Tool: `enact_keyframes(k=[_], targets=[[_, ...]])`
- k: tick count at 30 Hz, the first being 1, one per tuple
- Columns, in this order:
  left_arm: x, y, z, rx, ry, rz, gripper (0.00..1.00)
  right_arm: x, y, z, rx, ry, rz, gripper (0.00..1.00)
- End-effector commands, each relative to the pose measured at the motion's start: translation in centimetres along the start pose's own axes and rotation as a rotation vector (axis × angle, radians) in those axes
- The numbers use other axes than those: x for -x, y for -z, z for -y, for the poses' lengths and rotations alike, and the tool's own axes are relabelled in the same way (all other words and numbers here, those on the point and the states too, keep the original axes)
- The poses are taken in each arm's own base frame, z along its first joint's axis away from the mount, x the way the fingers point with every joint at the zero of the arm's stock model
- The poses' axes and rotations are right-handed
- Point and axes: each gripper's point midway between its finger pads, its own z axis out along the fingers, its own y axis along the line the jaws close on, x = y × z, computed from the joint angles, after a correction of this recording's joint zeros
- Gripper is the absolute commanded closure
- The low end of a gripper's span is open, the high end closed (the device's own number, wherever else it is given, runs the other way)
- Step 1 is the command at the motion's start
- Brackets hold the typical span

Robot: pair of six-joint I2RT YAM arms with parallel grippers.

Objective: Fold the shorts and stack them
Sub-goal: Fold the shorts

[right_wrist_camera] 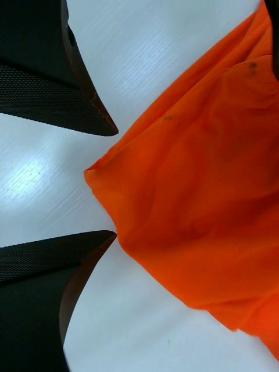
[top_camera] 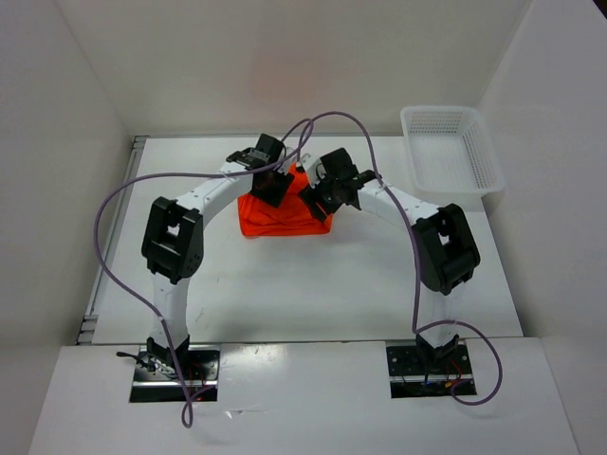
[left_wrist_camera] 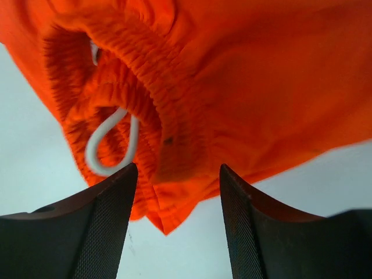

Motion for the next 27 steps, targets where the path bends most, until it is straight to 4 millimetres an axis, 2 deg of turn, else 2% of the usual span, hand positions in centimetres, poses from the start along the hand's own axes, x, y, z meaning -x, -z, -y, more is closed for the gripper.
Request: enact_keyframes(k=[1, 7, 11, 12, 13, 15, 16, 17, 18, 20, 21, 22, 23, 26, 27], targets=[[-1.5, -2.7, -1.8, 0.053, 0.012, -0.069, 0.34, -0.7, -1.0, -0.5, 0.006, 0.042, 0.000, 0.29], [-1.6, -3.6, -3.0, 0.127, 0.010, -0.072, 0.34, -1.6, -1.6, -0.6, 0.023, 0.092, -0.020, 0.27], [-2.8, -4.0, -2.7, 0.116, 0.008, -0.101, 0.42, -3.5, -2.2, -1.1, 0.037, 0.085, -0.061, 0.27], [-3.1, -4.1, -2.5, 0.101, 0.007, -0.108, 0.56, -3.3, -2.2, -1.0, 0.034, 0.076, -0.052, 0.27], [-2.8, -3.8, -2.5, 0.102, 0.008, -0.099, 0.67, -4.2, -2.6, -1.1, 0.030, 0.073, -0.075, 0.27], [-2.6, -3.4, -2.8, 0.116, 0.009, -0.091, 0.92, -4.3, -2.9, -0.6, 0.007, 0.074, -0.082, 0.31], [-2.1, -2.7, -2.8, 0.118, 0.010, -0.073, 0.95, -4.5, -3.0, -0.6, 0.006, 0.074, -0.081, 0.34], [-1.3, -2.0, -2.9, 0.120, 0.012, -0.054, 0.98, -4.7, -3.4, -0.6, 0.007, 0.074, -0.082, 0.42], [-0.3, -0.5, -3.1, 0.122, 0.015, -0.025, 0.99, -5.0, -3.6, -0.8, 0.009, 0.051, -0.091, 0.47], [1.6, 1.6, -3.2, 0.095, 0.029, 0.034, 0.99, -3.9, -3.8, -0.7, 0.010, 0.025, -0.063, 0.61], [2.4, 3.2, -3.2, 0.088, 0.031, 0.060, 0.99, -3.8, -3.9, -1.0, 0.022, 0.011, -0.059, 0.65], [2.7, 4.0, -3.5, 0.083, 0.039, 0.073, 0.99, -3.5, -4.1, -1.0, 0.021, -0.010, -0.055, 0.68], [2.7, 5.1, -3.7, 0.066, 0.049, 0.078, 0.97, -3.2, -4.4, -1.1, 0.031, -0.010, -0.048, 0.70], [2.0, 6.3, -4.4, 0.057, 0.068, 0.076, 0.89, -3.1, -5.0, -1.1, 0.041, -0.010, -0.048, 0.72], [0.8, 5.8, -5.2, 0.064, 0.083, 0.045, 0.87, -3.1, -5.0, -1.1, 0.041, -0.010, -0.048, 0.72]])
